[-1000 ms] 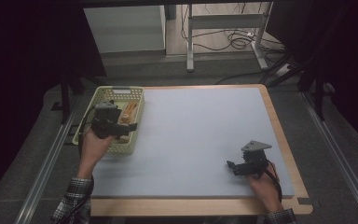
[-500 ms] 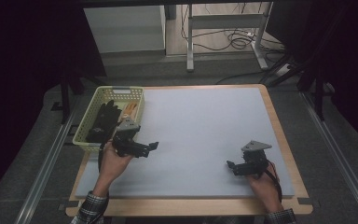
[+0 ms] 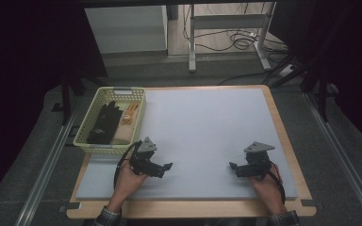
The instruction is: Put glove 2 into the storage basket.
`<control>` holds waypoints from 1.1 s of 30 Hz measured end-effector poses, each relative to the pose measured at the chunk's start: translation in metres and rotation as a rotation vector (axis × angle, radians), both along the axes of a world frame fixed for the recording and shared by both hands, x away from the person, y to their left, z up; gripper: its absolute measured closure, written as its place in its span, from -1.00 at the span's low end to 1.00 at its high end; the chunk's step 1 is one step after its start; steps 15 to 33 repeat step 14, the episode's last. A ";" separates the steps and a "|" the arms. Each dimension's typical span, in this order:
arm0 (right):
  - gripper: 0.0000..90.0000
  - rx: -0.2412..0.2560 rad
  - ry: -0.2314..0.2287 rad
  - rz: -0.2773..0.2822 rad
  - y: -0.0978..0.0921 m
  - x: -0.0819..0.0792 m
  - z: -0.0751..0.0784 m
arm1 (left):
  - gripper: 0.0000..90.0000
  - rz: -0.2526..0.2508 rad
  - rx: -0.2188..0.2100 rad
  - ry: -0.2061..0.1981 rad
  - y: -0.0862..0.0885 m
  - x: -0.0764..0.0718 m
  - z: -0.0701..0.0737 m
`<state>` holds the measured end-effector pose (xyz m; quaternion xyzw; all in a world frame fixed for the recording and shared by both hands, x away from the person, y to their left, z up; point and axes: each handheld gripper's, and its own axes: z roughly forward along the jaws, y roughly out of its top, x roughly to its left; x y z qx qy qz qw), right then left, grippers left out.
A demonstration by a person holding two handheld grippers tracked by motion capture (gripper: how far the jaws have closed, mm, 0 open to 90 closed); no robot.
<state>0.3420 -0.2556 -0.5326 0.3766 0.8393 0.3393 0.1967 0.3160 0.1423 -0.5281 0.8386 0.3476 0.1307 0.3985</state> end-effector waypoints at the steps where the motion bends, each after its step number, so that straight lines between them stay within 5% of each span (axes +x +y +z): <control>1: -0.83 0.000 0.000 0.000 0.000 0.000 0.000 | -1.00 0.000 0.015 0.003 -0.001 -0.001 -0.004; 6: -0.83 0.000 -0.001 0.000 0.000 0.000 0.000 | -1.00 -0.003 0.092 0.060 -0.007 0.000 -0.021; 33: -0.83 -0.001 -0.002 -0.001 0.000 0.000 0.000 | -1.00 0.008 0.091 0.058 -0.008 -0.001 -0.021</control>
